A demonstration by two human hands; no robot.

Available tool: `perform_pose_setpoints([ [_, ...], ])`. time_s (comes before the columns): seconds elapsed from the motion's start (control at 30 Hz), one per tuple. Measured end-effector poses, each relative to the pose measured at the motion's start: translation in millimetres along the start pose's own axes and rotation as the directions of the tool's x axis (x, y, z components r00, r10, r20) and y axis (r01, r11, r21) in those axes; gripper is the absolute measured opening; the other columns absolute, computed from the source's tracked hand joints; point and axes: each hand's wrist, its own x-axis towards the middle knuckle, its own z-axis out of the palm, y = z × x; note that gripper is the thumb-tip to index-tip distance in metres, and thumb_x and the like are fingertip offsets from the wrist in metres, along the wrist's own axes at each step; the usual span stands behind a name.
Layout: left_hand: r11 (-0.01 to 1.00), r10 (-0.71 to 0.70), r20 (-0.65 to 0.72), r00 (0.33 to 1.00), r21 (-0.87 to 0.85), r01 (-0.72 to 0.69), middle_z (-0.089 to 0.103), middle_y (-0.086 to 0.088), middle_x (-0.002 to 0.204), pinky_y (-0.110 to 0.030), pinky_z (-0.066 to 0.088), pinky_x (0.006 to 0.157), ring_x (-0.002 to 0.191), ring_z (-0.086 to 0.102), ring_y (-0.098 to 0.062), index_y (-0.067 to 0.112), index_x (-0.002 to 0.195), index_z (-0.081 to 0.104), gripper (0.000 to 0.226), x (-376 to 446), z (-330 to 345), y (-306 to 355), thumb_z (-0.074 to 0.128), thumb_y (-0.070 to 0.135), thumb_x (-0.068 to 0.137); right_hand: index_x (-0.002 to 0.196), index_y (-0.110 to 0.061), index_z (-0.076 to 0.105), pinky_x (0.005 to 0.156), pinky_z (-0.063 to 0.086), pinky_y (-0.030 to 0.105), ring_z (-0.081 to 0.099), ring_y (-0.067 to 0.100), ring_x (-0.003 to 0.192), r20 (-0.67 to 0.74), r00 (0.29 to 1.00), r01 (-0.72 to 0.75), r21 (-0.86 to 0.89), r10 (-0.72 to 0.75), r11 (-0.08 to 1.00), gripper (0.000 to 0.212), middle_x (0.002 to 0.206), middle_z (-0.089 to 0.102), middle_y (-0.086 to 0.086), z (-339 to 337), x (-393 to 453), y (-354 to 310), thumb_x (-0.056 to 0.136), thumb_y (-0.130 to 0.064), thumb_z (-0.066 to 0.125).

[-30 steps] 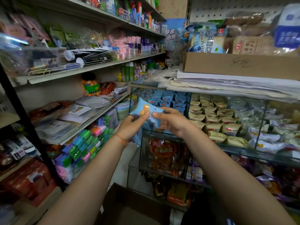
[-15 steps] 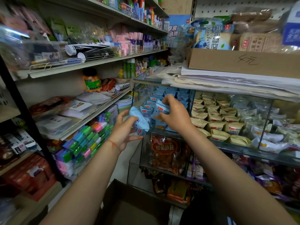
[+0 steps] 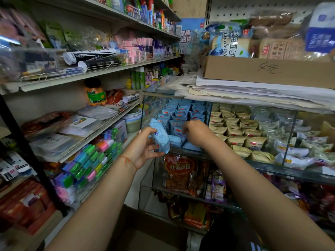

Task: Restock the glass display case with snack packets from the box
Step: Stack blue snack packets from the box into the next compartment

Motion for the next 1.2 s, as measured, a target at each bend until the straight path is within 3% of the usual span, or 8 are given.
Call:
perform_pose_setpoints([
  [0.13, 0.999, -0.040, 0.031, 0.999, 0.015, 0.040, 0.065, -0.015, 0.103, -0.032, 0.056, 0.055, 0.094, 0.065, -0.032, 0.014, 0.115, 0.056, 0.028, 5.4, 12.1, -3.7, 0.048, 0.030, 0.095, 0.134, -0.008, 0.055, 0.097, 0.047, 0.035, 0.053, 0.029, 0.121, 0.411, 0.910, 0.077, -0.288, 0.050, 0.955, 0.045, 0.137, 0.053, 0.010, -4.1, -3.3, -14.6, 0.092, 0.006, 0.047],
  [0.27, 0.998, -0.061, 0.035, 0.998, 0.004, 0.061, 0.067, -0.015, 0.102, -0.032, 0.056, 0.055, 0.090, 0.066, -0.030, 0.012, 0.123, 0.055, 0.034, 9.1, 18.8, -7.5, 0.049, 0.030, 0.094, 0.136, -0.013, 0.053, 0.088, 0.047, 0.031, 0.055, 0.026, 0.118, 0.461, 0.886, 0.151, -0.388, 0.049, 0.909, 0.048, 0.136, 0.053, 0.007, -5.3, 5.3, -13.5, 0.092, 0.004, 0.047],
  [0.37, 0.998, -0.064, 0.025, 0.998, -0.009, 0.064, 0.066, -0.016, 0.107, -0.033, 0.057, 0.056, 0.092, 0.066, -0.032, 0.012, 0.130, 0.051, 0.040, 9.6, 21.4, -8.0, 0.050, 0.030, 0.094, 0.128, -0.016, 0.059, 0.084, 0.050, 0.037, 0.057, 0.024, 0.102, 0.442, 0.895, 0.148, -0.434, 0.066, 0.889, 0.038, 0.123, 0.059, 0.003, 3.6, 16.0, -9.0, 0.092, -0.004, 0.054],
  [0.53, 0.998, -0.054, 0.017, 0.998, 0.018, 0.053, 0.064, -0.016, 0.111, -0.034, 0.057, 0.058, 0.087, 0.066, -0.029, 0.012, 0.134, 0.050, 0.042, 11.5, 25.1, -6.3, 0.047, 0.030, 0.095, 0.130, -0.021, 0.053, 0.102, 0.036, 0.047, 0.049, 0.026, 0.122, 0.345, 0.929, 0.087, -0.560, 0.136, 0.824, 0.038, 0.127, 0.056, -0.001, 12.5, 20.6, -4.7, 0.093, -0.016, 0.058],
  [0.67, 0.999, -0.048, 0.026, 0.998, 0.003, 0.048, 0.064, -0.011, 0.100, -0.032, 0.055, 0.056, 0.079, 0.065, -0.026, 0.012, 0.129, 0.052, 0.039, 12.9, 21.0, -6.3, 0.045, 0.030, 0.095, 0.126, -0.022, 0.052, 0.100, 0.034, 0.043, 0.052, 0.025, 0.114, 0.286, 0.946, 0.056, -0.611, 0.155, 0.790, 0.039, 0.119, 0.057, 0.000, 12.8, 25.3, -3.7, 0.089, -0.030, 0.060],
  [0.83, 0.998, -0.050, 0.027, 0.998, -0.038, 0.051, 0.062, -0.008, 0.086, -0.027, 0.051, 0.049, 0.070, 0.063, -0.023, 0.013, 0.115, 0.055, 0.029, 16.7, 16.0, -5.1, 0.044, 0.031, 0.095, 0.140, -0.016, 0.037, 0.105, 0.031, 0.040, 0.055, 0.027, 0.113, 0.110, 0.990, -0.001, -0.619, 0.088, 0.786, 0.051, 0.123, 0.060, 0.005, 4.5, 35.4, -4.6, 0.093, -0.013, 0.056],
  [1.07, 0.998, -0.053, 0.036, 0.998, -0.032, 0.054, 0.062, -0.018, 0.106, -0.030, 0.050, 0.053, 0.094, 0.062, -0.034, 0.011, 0.117, 0.056, 0.033, 17.9, 16.9, -1.3, 0.043, 0.031, 0.094, 0.128, -0.013, 0.051, 0.092, 0.040, 0.033, 0.057, 0.026, 0.115, 0.116, 0.972, -0.113, -0.523, 0.202, 0.845, 0.041, 0.127, 0.060, 0.006, 5.3, 44.1, -4.4, 0.088, -0.010, 0.064],
  [1.2, 0.997, -0.053, 0.100, 0.994, -0.058, 0.059, 0.068, -0.019, 0.105, -0.029, 0.051, 0.059, 0.085, 0.069, -0.031, 0.008, 0.124, 0.056, 0.042, 17.6, 11.2, 2.1, 0.038, 0.029, 0.093, 0.132, -0.004, 0.050, 0.081, 0.043, 0.035, 0.057, 0.028, 0.113, 0.184, 0.943, -0.183, -0.416, 0.279, 0.891, 0.042, 0.129, 0.056, 0.011, -3.8, 48.7, -8.1, 0.091, -0.001, 0.055],
])
